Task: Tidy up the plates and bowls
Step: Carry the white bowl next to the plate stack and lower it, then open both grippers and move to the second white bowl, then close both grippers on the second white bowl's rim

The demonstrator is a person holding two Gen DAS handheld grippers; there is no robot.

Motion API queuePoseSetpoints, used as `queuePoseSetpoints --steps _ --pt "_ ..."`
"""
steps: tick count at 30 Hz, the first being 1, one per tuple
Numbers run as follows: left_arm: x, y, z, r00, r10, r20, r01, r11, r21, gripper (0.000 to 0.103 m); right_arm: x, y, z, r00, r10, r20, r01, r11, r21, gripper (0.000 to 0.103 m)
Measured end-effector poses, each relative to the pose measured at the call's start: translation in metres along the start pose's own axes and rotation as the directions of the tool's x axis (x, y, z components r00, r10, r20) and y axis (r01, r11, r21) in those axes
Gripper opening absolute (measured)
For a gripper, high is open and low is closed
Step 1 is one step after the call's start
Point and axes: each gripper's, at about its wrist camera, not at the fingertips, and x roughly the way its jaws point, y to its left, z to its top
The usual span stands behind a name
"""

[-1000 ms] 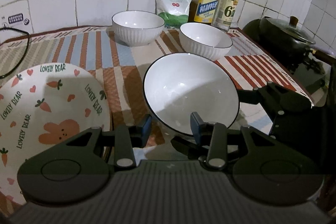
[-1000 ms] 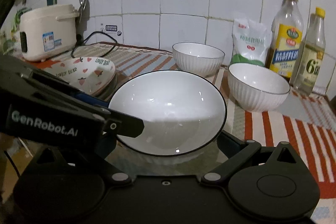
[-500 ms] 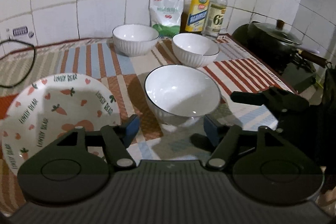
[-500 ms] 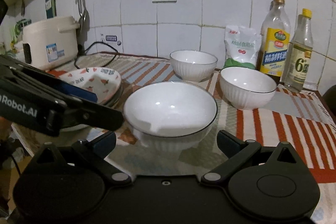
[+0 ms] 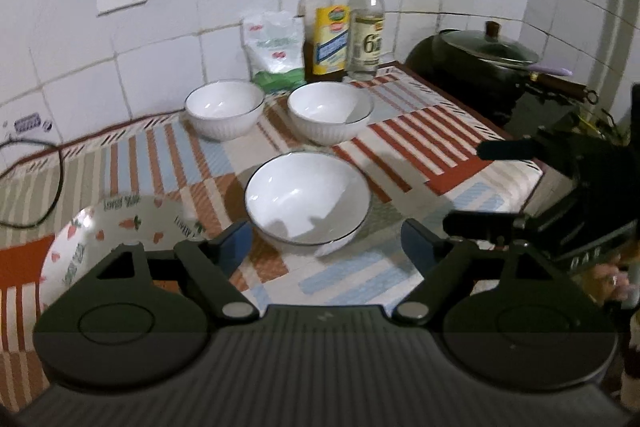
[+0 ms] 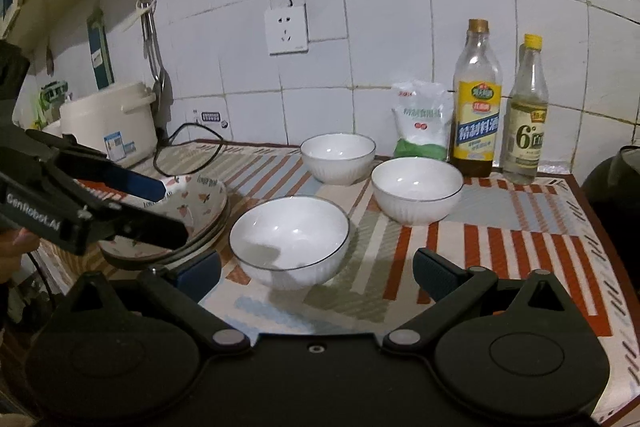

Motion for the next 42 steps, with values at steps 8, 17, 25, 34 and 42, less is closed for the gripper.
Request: queuePoseSetpoints --steps 8,17,25,34,42 --pt "0.012 -0.016 0.023 1.000 0.007 0.010 -0.008 0.997 0.075 0.089 0.001 -0.024 0.024 1.000 -0.003 0.011 0.003 1.000 -0.004 0.103" --pt "0.059 0.003 0.049 0.998 -0.005 0.062 0.001 0.998 0.060 0.089 0.037 -0.063 0.041 0.999 -0.031 -0.014 0.031 0.999 0.032 0.103" --pt "0.128 0.023 0.075 0.997 0.007 0.081 -0.010 0.999 0.041 0.081 0.086 -0.109 0.052 1.000 -0.016 0.003 0.016 0.981 0.193 0.094" --pt "0.215 0.055 0.096 0.997 -0.004 -0.079 -0.003 0.995 -0.095 0.054 0.153 -0.157 0.046 0.991 -0.056 -0.121 0.097 0.924 0.371 0.067" --pt "0.245 0.063 0.103 0.984 -0.076 -0.159 0.043 0.979 -0.199 0.024 0.186 -0.167 0.031 0.984 0.005 -0.178 0.077 0.892 0.446 0.035"
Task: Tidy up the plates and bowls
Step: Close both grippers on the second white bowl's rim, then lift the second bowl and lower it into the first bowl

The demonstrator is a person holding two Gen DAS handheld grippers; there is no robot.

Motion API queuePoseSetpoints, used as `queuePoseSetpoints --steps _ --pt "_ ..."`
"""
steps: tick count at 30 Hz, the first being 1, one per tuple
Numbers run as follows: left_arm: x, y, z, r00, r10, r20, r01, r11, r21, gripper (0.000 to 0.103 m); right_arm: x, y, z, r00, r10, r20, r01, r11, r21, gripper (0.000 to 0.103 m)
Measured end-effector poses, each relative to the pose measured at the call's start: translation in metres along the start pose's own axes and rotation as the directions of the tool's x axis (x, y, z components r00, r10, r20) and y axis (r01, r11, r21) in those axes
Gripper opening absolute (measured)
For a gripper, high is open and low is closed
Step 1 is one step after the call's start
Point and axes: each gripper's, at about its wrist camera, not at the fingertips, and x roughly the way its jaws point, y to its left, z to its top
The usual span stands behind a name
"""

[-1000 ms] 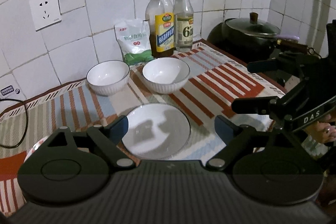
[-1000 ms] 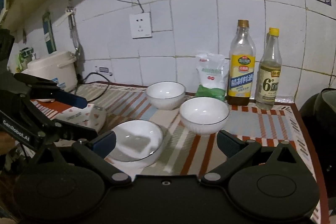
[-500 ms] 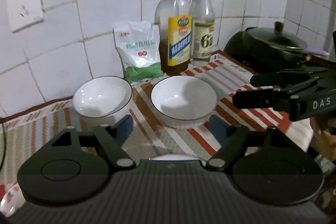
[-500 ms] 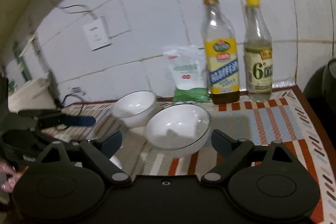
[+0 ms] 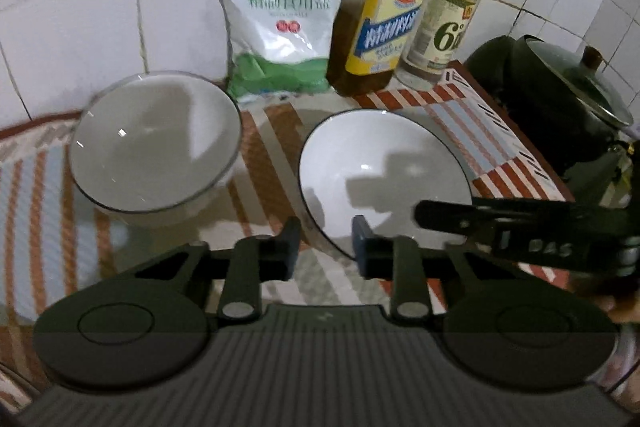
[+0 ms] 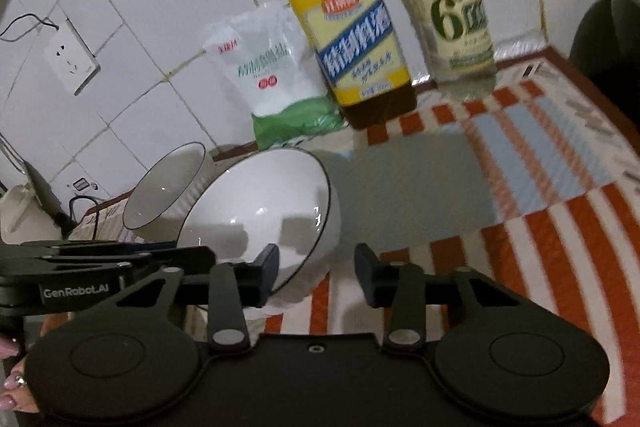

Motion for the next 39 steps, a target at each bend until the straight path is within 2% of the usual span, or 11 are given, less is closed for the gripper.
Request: queuePoseSetpoints --steps 5,9,12,25,36,39 --pt "-0.002 -0.007 -0.004 0.999 0.032 0.013 -0.032 0.999 0.039 0.021 0.000 0.008 -0.004 0.999 -0.043 0.022 0.043 0.999 -0.019 0.031" --pt "-0.008 -0.020 -0.011 0.996 0.076 0.038 -0.080 0.991 0.110 0.021 -0.004 0.015 -0.010 0.994 -0.098 0.047 0.100 0.994 -0.045 0.023" --pt "-0.014 -0.027 -0.016 0.993 0.103 0.050 -0.109 0.985 0.132 0.021 -0.008 0.016 -0.013 0.994 -0.100 0.041 0.101 0.994 -0.028 0.022" --pt "-0.071 -0.038 -0.030 0.995 0.067 0.077 -0.076 0.990 0.121 0.020 -0.051 0.043 -0.025 0.996 -0.085 0.042 0.086 0.995 -0.040 0.021" --pt "-0.141 -0.041 -0.053 0.996 0.028 0.079 -0.039 0.990 0.137 0.020 -0.108 0.092 -0.041 0.996 -0.081 0.039 0.085 0.989 -0.118 0.021" --pt "-0.159 -0.040 -0.064 0.994 0.028 0.103 -0.042 0.989 0.144 0.020 -0.118 0.108 -0.047 0.995 -0.088 0.038 0.093 0.985 -0.149 0.021"
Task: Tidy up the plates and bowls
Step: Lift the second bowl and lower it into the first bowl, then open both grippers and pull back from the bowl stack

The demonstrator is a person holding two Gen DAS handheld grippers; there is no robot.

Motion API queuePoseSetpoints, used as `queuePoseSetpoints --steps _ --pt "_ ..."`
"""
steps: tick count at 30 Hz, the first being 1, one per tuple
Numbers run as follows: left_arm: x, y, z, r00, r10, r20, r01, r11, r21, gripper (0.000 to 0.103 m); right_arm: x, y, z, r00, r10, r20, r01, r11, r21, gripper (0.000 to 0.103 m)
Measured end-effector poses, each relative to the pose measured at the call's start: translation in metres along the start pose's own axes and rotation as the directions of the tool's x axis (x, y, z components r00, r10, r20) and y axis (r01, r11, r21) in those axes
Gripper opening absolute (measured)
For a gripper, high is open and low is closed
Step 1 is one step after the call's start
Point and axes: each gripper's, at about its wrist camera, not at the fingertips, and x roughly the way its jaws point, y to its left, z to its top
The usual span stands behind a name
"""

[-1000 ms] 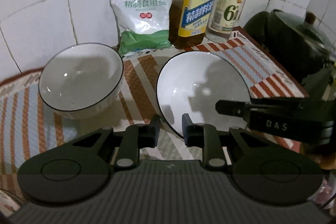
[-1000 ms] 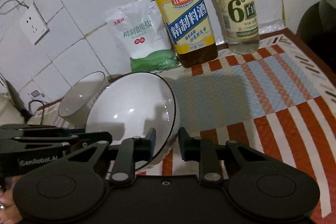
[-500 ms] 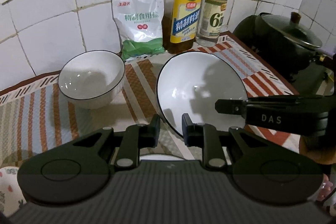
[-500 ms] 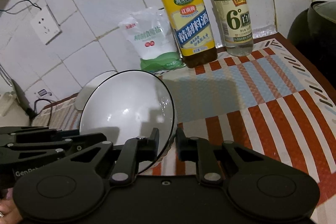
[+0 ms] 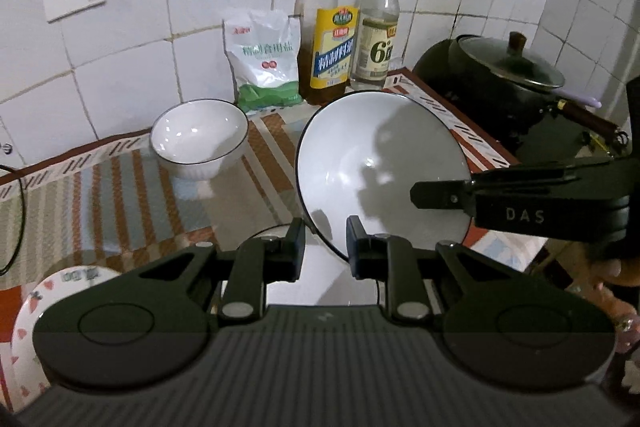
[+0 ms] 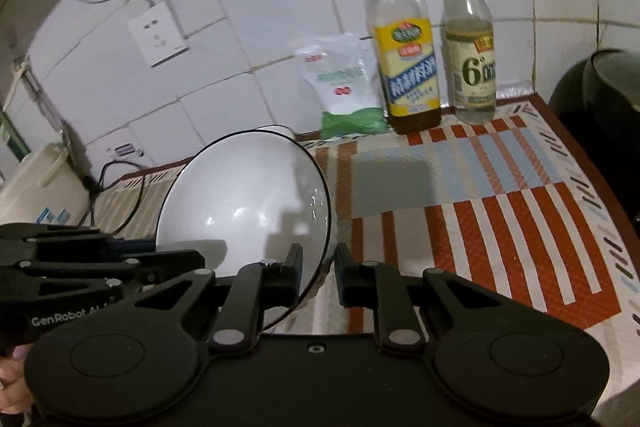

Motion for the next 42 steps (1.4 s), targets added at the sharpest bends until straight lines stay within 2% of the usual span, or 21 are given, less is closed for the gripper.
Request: queuePoseSetpoints --steps 8,11,16,27,36,42 --pt "-0.031 0.013 -0.024 1.000 0.003 -0.029 -0.005 0.999 -0.045 0.020 -0.011 0.032 -0.017 1.000 0.027 0.002 -0.027 0.998 -0.050 0.021" --pt "-0.031 0.018 -0.032 0.999 0.011 -0.041 -0.014 0.998 -0.060 0.020 -0.009 0.039 -0.023 0.999 0.045 0.023 -0.044 0.997 -0.063 0.021" --pt "-0.026 0.026 -0.043 0.998 0.014 -0.059 -0.019 0.996 -0.084 0.020 0.002 0.042 -0.028 0.999 0.049 -0.012 -0.050 0.997 -0.057 0.021" --pt "-0.008 0.034 -0.049 0.995 0.025 -0.092 -0.033 0.996 -0.082 0.020 0.025 0.046 -0.035 0.997 0.006 -0.073 -0.012 0.997 -0.077 0.021" --pt "0.006 0.039 -0.052 0.993 0.040 -0.114 -0.050 0.995 -0.085 0.020 0.038 0.057 -0.031 0.994 -0.052 -0.096 0.036 0.987 -0.158 0.021" --pt "0.010 0.038 -0.051 0.991 0.065 -0.113 -0.074 0.994 -0.075 0.020 0.042 0.064 -0.033 0.993 -0.080 -0.083 0.061 0.975 -0.212 0.021"
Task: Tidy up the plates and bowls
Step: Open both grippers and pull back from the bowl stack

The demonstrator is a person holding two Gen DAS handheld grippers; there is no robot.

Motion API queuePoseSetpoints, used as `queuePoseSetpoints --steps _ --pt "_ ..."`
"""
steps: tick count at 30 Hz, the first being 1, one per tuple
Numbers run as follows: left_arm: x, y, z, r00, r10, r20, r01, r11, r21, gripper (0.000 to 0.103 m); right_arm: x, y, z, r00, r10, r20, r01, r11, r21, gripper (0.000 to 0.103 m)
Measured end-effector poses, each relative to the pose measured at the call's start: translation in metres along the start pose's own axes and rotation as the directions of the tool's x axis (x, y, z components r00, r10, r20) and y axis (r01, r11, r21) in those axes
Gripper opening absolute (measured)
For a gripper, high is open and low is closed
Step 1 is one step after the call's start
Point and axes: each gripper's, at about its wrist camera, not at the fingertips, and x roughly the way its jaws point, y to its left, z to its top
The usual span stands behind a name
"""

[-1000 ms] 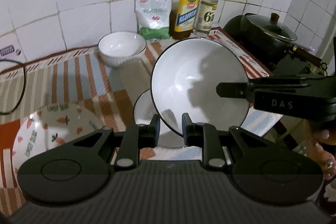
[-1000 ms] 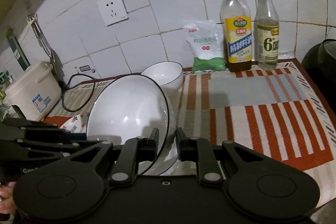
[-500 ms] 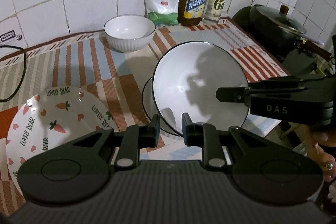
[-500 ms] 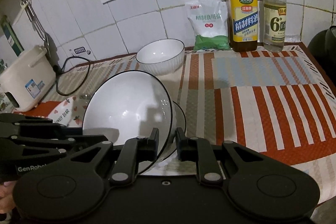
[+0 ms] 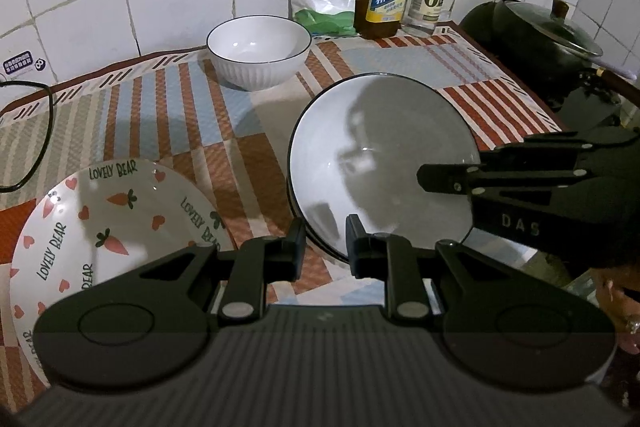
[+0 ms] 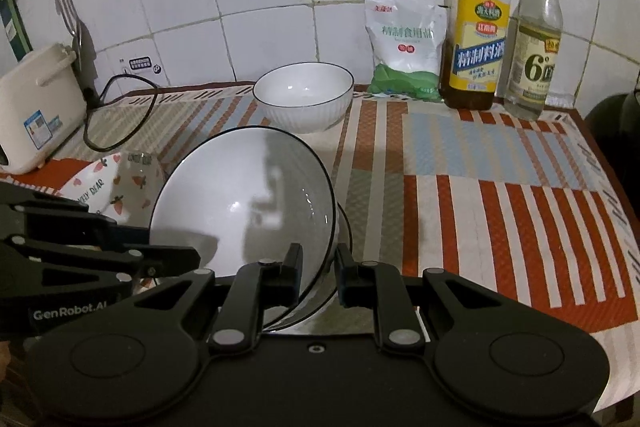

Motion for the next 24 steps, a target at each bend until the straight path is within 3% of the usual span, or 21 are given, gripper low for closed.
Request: queuePoseSetpoints --steps 5,9,12,17,24 --pt "-0.001 0.001 0.000 1.000 -0.006 -0.002 0.006 1.000 0.000 0.023 -0.002 0.003 -0.002 1.000 0.010 0.012 -0.009 1.000 -0.027 0.033" --pt "-0.003 0.000 -0.001 1.000 -0.004 0.029 0.004 1.000 0.008 0.027 -0.004 0.002 -0.003 1.000 -0.001 0.029 0.002 0.999 -0.046 0.034" --pt "-0.005 -0.001 0.000 0.999 0.001 0.040 -0.001 1.000 0.018 0.028 -0.004 0.002 -0.005 0.999 -0.011 0.030 0.013 0.997 -0.072 0.028" --pt "-0.012 -0.005 0.001 0.998 0.008 0.059 -0.011 0.999 0.046 0.028 -0.021 -0.002 -0.003 0.996 0.024 0.083 -0.019 0.998 -0.065 0.028" --pt "-0.041 -0.010 0.004 0.995 0.000 0.101 -0.008 0.997 0.079 0.035 -0.063 -0.003 0.005 0.983 0.080 0.162 -0.067 0.994 -0.084 0.047"
